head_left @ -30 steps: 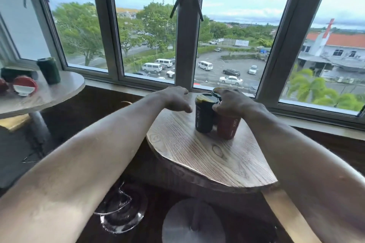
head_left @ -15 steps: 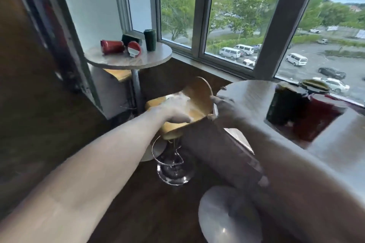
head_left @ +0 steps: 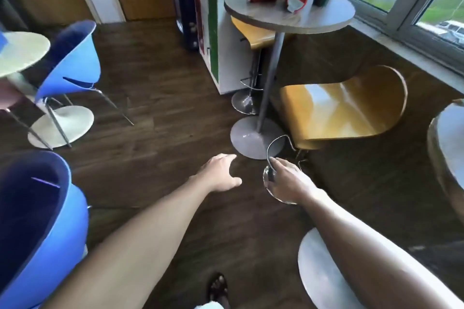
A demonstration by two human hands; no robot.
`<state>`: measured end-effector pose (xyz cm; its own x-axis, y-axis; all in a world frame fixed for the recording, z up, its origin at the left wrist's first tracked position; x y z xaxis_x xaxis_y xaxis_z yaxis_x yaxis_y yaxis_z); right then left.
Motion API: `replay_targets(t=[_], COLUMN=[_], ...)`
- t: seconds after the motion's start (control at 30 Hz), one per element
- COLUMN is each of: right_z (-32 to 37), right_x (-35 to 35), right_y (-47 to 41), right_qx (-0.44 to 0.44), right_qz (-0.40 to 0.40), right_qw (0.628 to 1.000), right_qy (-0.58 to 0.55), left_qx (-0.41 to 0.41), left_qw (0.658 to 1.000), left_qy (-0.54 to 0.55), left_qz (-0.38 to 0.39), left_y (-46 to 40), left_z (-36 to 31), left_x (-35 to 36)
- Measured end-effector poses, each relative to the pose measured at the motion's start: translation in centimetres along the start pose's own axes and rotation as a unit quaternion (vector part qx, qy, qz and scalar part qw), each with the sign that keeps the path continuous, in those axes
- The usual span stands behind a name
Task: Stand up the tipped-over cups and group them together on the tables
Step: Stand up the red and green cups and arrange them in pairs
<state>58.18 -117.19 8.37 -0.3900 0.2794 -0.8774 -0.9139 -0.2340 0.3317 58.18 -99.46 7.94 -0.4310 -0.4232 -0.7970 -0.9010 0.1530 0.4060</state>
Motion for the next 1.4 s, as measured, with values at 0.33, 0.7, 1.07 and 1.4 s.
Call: replay_targets(t=[0.33, 0.7, 1.07, 1.4], right_z=[3.8, 7.9, 10.3, 15.7], right_x=[10.0, 10.7, 7.6, 5.7], right_y=[-5.7, -18.5, -30.6, -43.0], right_qx=[-0.025, -0.078, -0.094, -0.070], right_qz=[0.110, 0.175, 0.206, 0.197], right_qw=[0.993, 0.981, 0.973, 0.977], right_qy=[0.020, 0.027, 0.038, 0.040], left_qx=[-0.117, -0.211, -0.249, -0.222], left_qw=[0.988, 0.966, 0.958, 0.963], left_qy=[0.085, 0.145, 0.140, 0.144], left_qz=[0.060, 0.033, 0.019, 0.044], left_y=[1.0, -5.3, -14.1, -24.9], left_z=[12.8, 18.8, 22.5, 29.9], left_x=[5.8, 0.3, -6.2, -13.3])
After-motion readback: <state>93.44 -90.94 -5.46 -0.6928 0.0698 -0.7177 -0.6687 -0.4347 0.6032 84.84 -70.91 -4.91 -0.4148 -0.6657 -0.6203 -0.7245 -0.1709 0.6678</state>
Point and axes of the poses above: each hand's wrist, its own y-axis away from the middle knuckle, its own x-axis out of the palm, z = x × y, the point moved 10 cm from there along -y, towards the middle knuckle, and after that the axes turned 3 degrees about z, right-handed, at the moved point
